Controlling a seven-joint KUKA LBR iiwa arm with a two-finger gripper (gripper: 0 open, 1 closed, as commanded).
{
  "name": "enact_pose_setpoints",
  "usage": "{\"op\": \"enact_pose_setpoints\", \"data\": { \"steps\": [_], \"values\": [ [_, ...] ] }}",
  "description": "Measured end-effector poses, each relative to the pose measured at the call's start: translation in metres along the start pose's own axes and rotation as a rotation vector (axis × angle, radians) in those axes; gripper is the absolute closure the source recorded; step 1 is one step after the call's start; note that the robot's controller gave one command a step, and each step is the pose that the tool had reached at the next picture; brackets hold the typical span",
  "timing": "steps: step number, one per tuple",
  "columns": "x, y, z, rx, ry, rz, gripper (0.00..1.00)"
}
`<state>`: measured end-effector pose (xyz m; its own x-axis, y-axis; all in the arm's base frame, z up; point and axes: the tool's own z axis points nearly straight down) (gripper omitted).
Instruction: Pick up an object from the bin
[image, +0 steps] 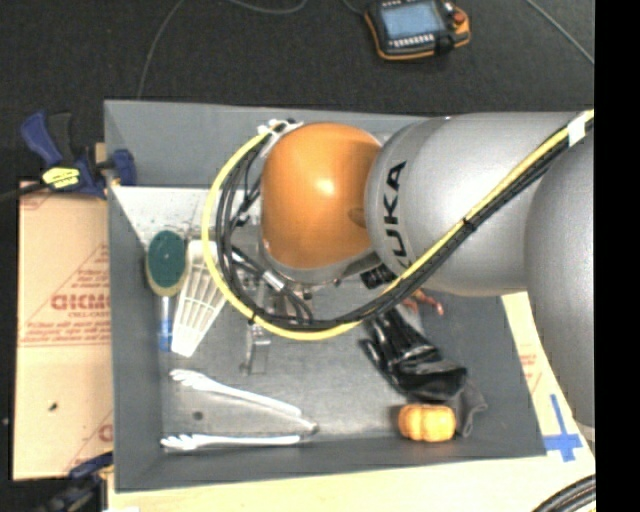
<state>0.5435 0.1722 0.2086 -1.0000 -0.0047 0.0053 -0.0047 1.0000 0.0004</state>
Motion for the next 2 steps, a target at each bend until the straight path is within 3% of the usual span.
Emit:
{"op": "enact_pose_setpoints", "data": {
  "steps": [1, 2],
  "values": [
    [0.001, 0.008, 0.024, -0.004, -0.018, 0.042, 0.0],
    [0.02, 0.041, 0.137, -0.003, -0.007, 0.154, 0.0]
  ]
}}
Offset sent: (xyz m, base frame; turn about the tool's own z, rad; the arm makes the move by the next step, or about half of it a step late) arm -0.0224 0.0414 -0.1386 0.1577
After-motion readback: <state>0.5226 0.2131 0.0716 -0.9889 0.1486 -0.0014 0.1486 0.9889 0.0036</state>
